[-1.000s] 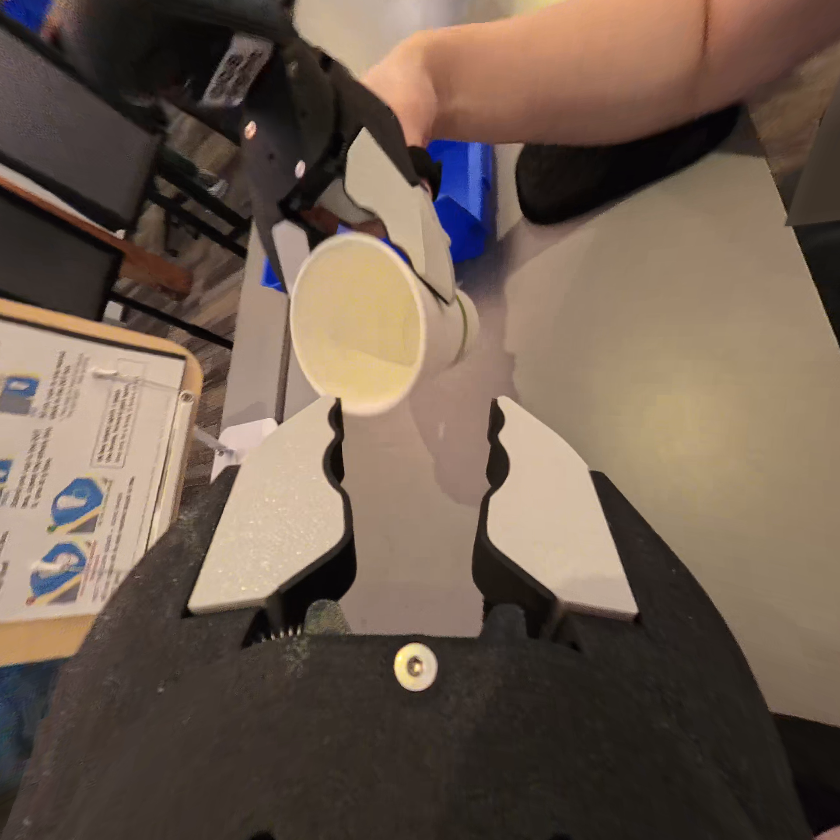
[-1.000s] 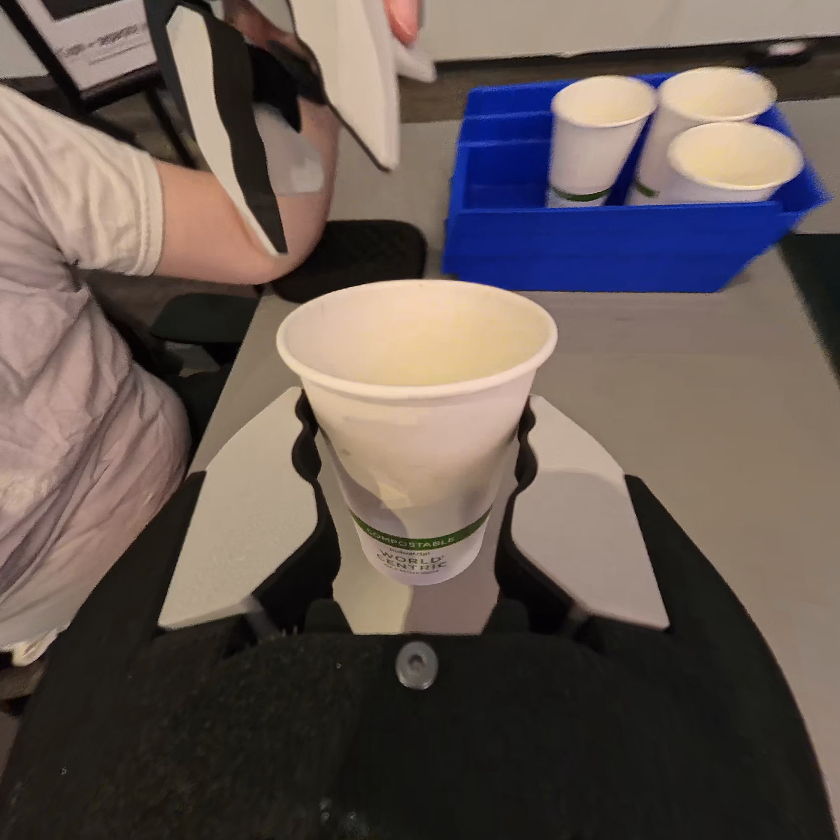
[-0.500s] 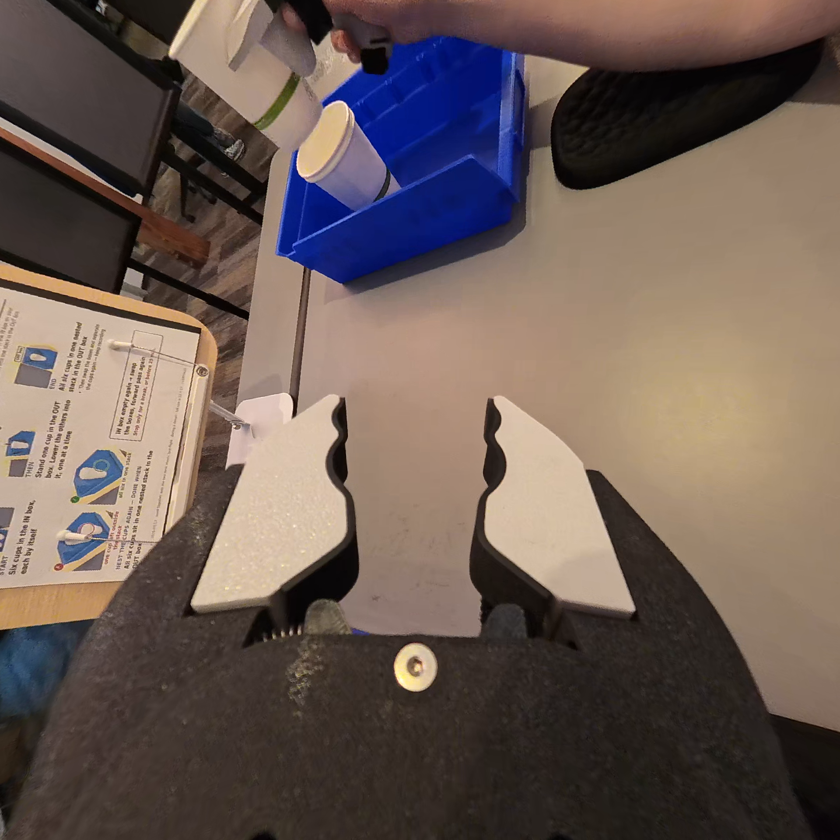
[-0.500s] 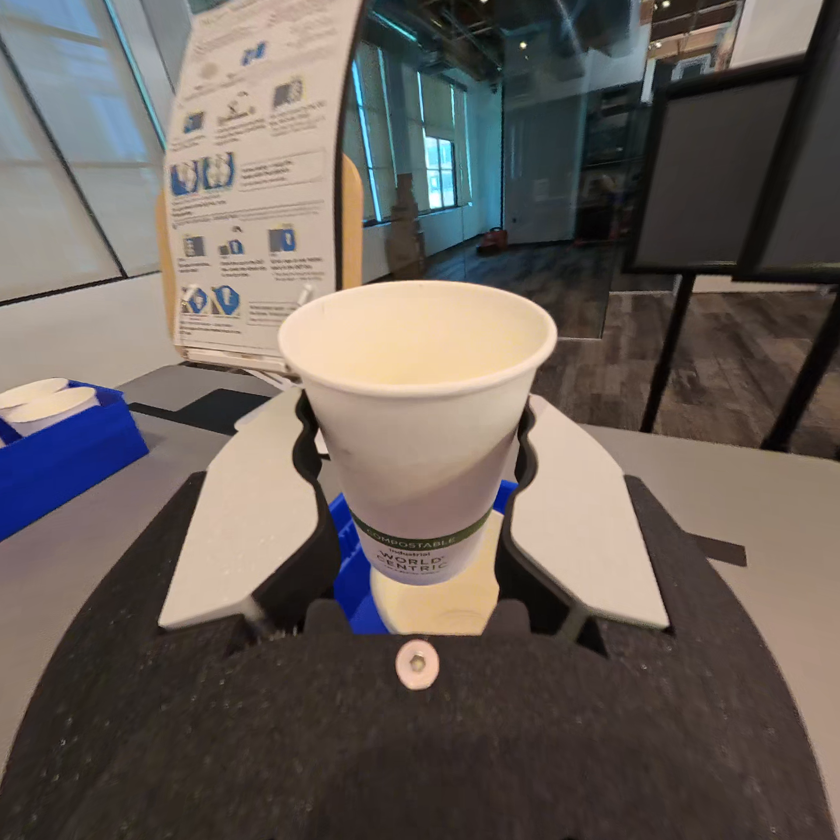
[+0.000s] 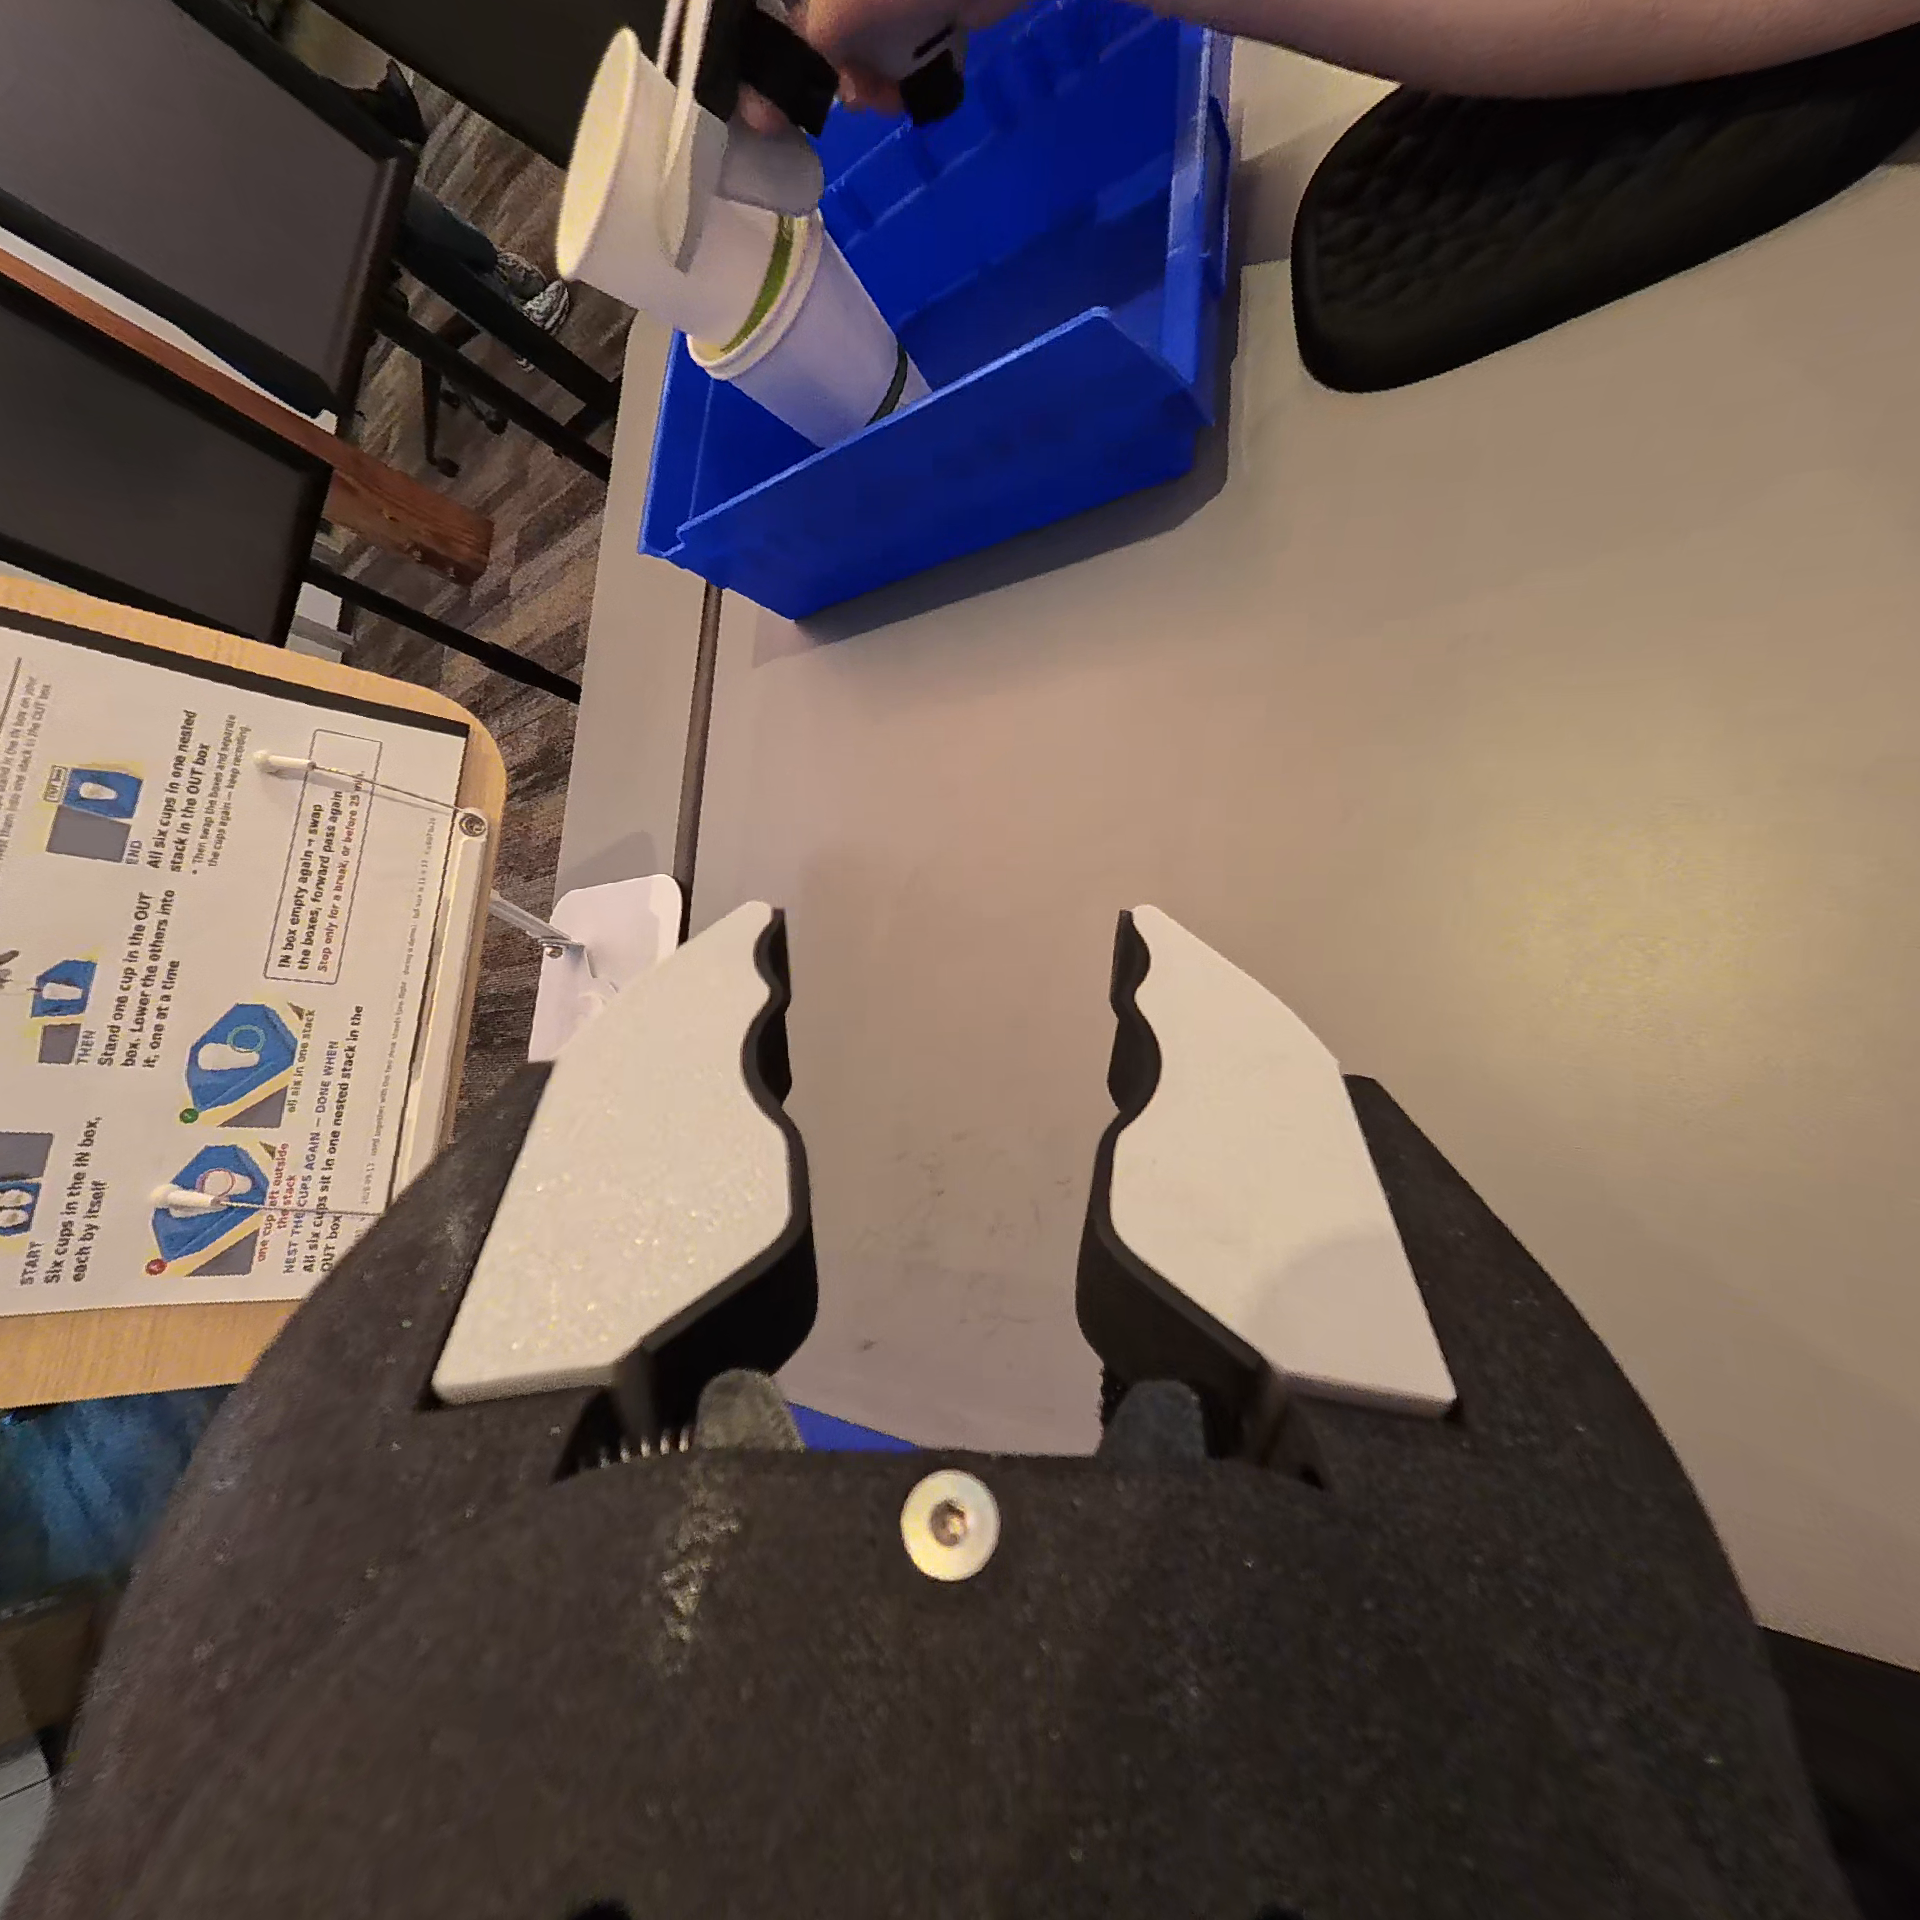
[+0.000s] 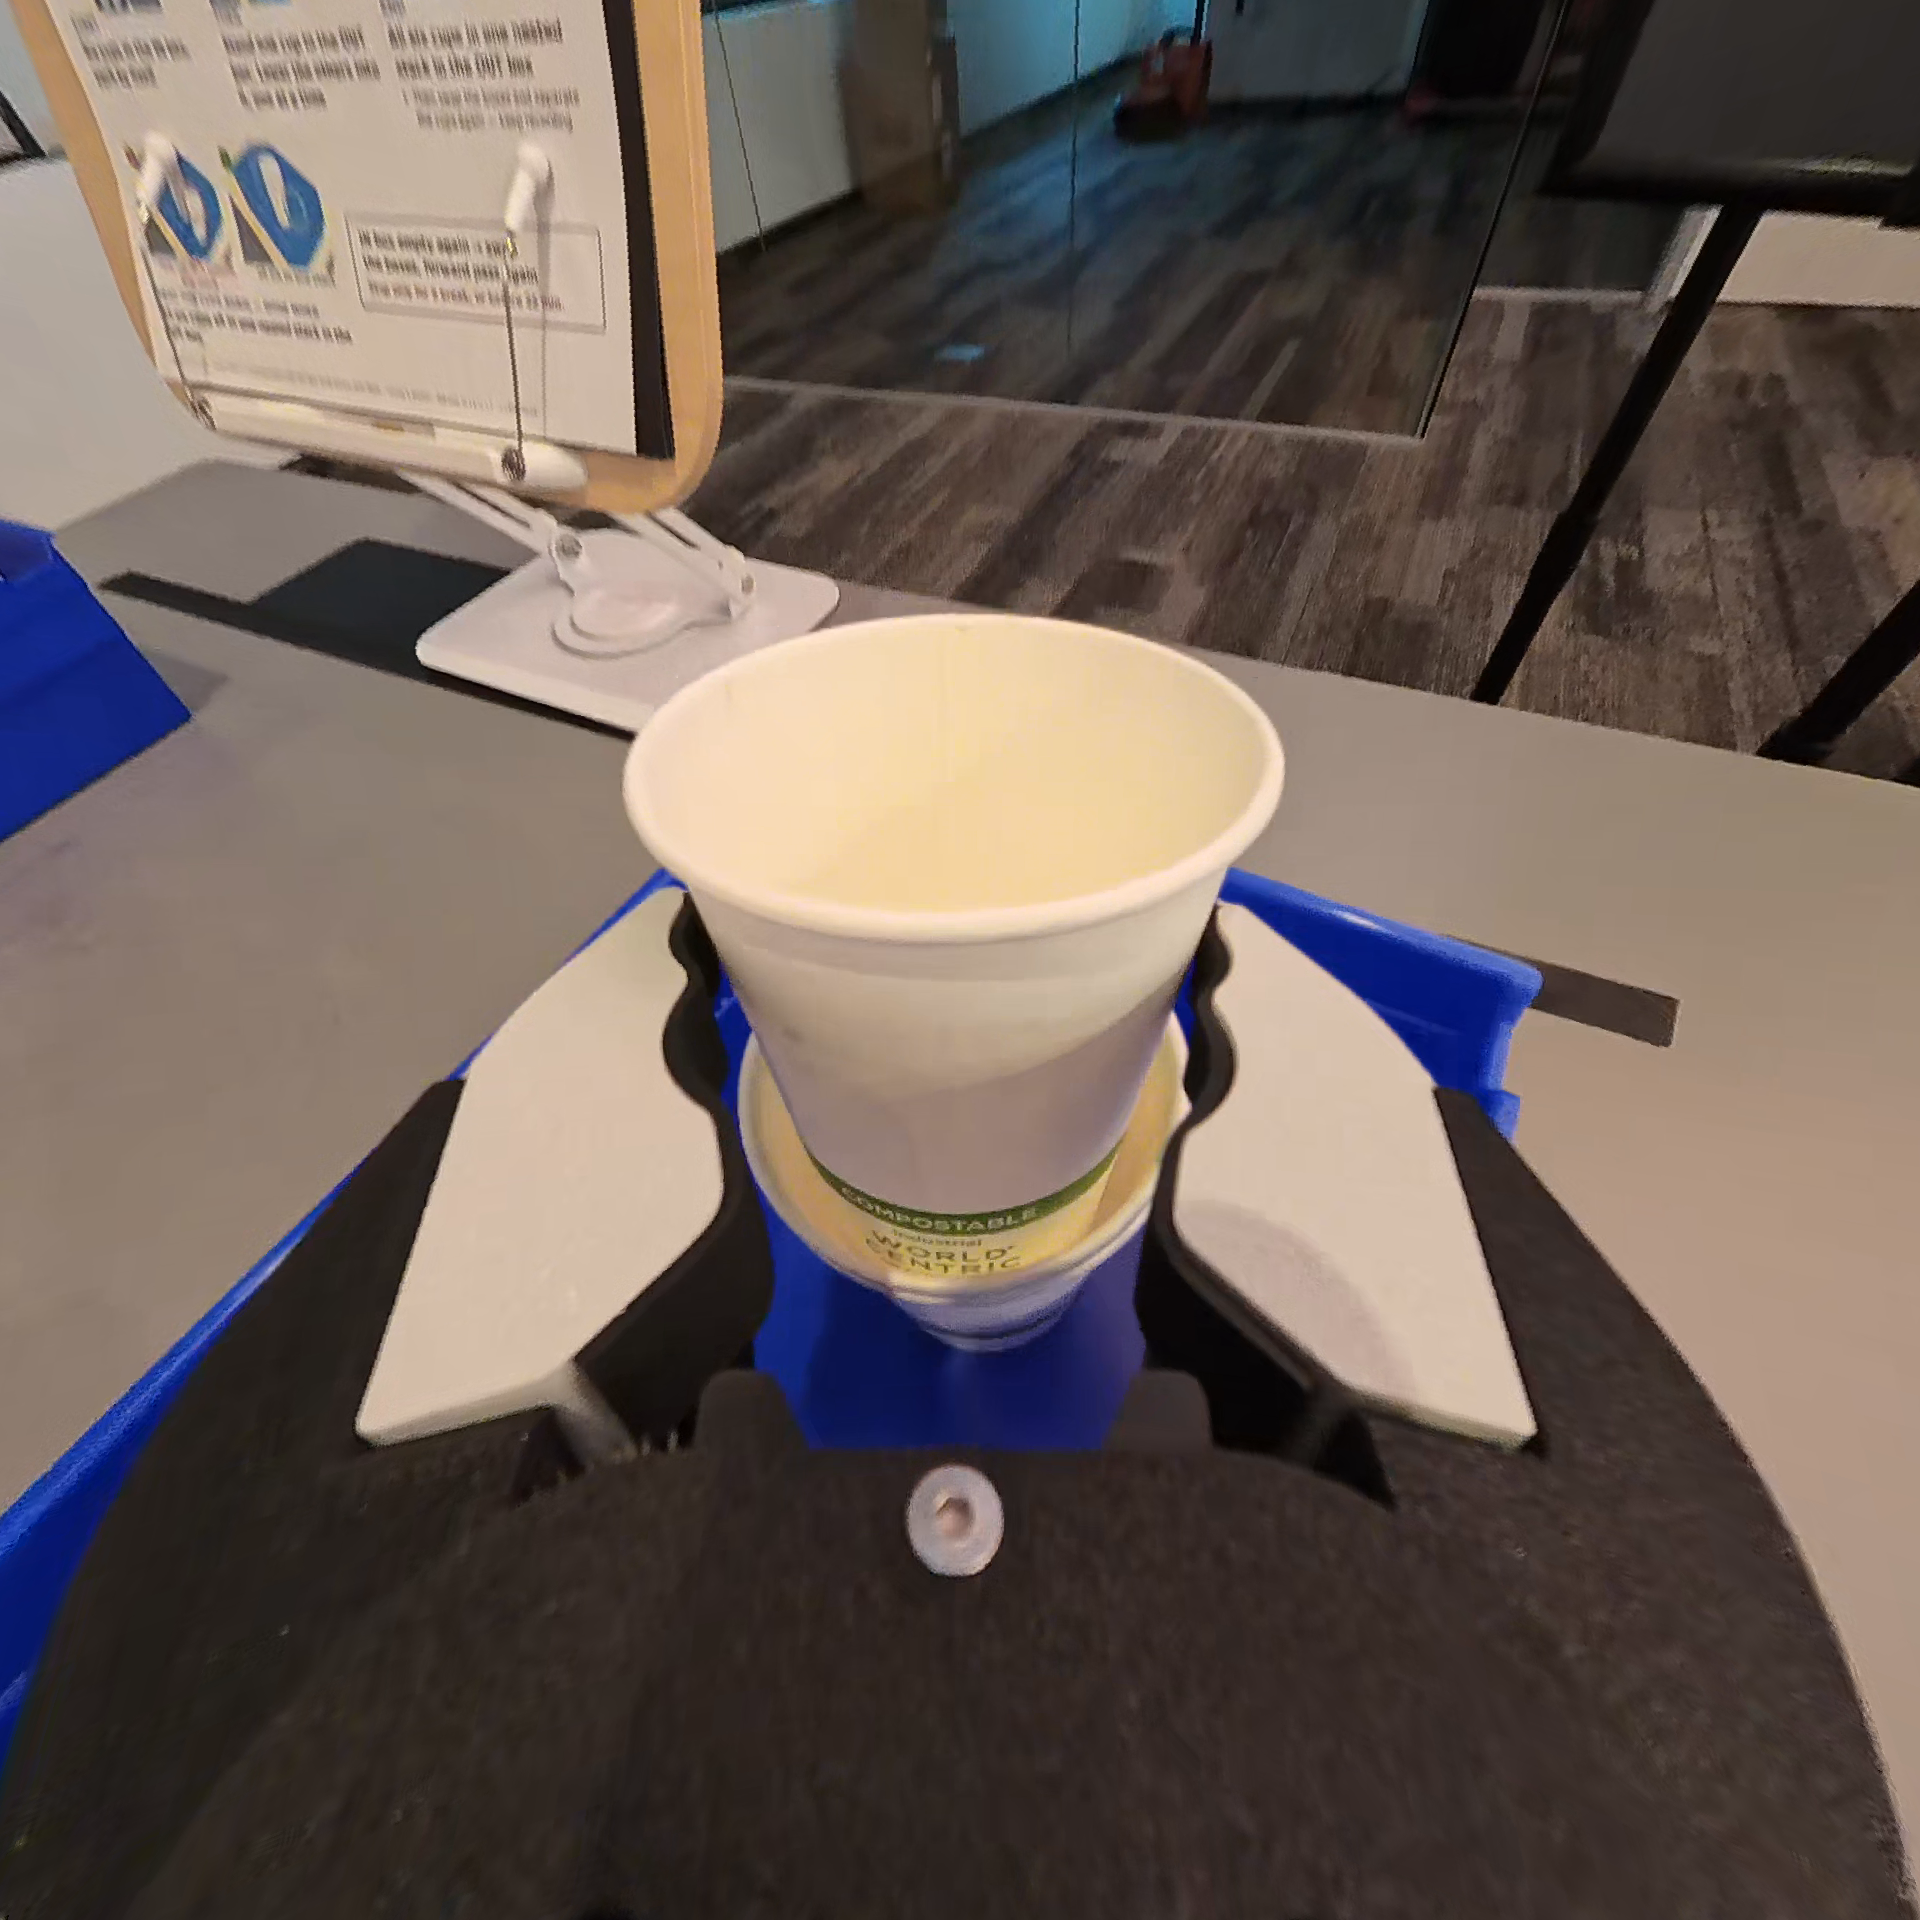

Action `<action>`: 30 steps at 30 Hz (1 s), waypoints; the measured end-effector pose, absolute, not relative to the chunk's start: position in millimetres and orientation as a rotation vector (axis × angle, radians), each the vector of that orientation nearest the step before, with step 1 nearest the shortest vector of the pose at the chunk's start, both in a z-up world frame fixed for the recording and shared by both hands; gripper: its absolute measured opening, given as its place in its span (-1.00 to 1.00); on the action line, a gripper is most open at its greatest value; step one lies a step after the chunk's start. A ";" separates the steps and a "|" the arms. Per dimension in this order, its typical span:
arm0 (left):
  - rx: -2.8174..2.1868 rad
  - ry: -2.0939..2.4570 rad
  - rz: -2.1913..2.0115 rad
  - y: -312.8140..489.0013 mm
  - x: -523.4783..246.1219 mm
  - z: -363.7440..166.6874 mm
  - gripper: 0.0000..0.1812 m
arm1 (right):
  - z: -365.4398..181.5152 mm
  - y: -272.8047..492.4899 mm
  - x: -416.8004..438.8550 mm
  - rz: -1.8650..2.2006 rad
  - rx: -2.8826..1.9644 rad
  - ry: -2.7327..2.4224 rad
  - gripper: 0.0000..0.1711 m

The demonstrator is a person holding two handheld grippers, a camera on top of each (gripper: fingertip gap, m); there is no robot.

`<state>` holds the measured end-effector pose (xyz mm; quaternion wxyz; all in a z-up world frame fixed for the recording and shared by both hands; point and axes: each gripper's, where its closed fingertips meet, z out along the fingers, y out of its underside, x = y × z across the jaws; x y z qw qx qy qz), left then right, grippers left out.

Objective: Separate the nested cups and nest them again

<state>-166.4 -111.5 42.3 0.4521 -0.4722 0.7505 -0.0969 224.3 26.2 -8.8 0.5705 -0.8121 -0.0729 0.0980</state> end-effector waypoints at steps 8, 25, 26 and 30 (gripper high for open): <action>-1.181 1.834 -0.232 -106.4 -170.4 44.8 -0.35 | -33.1 18.6 222.1 0.190 -2.101 -0.224 0.05; -1.632 1.425 0.255 -11.4 -311.6 58.4 -0.35 | -1.1 -6.2 217.7 -0.041 -2.184 -0.307 0.29; -1.701 1.377 0.332 -0.9 -332.6 53.8 -0.33 | 5.4 -7.1 214.1 -0.053 -2.167 -0.319 0.31; -1.979 1.264 0.491 24.5 -389.3 23.1 -0.42 | 37.7 -10.0 170.8 0.052 -2.030 -0.446 0.28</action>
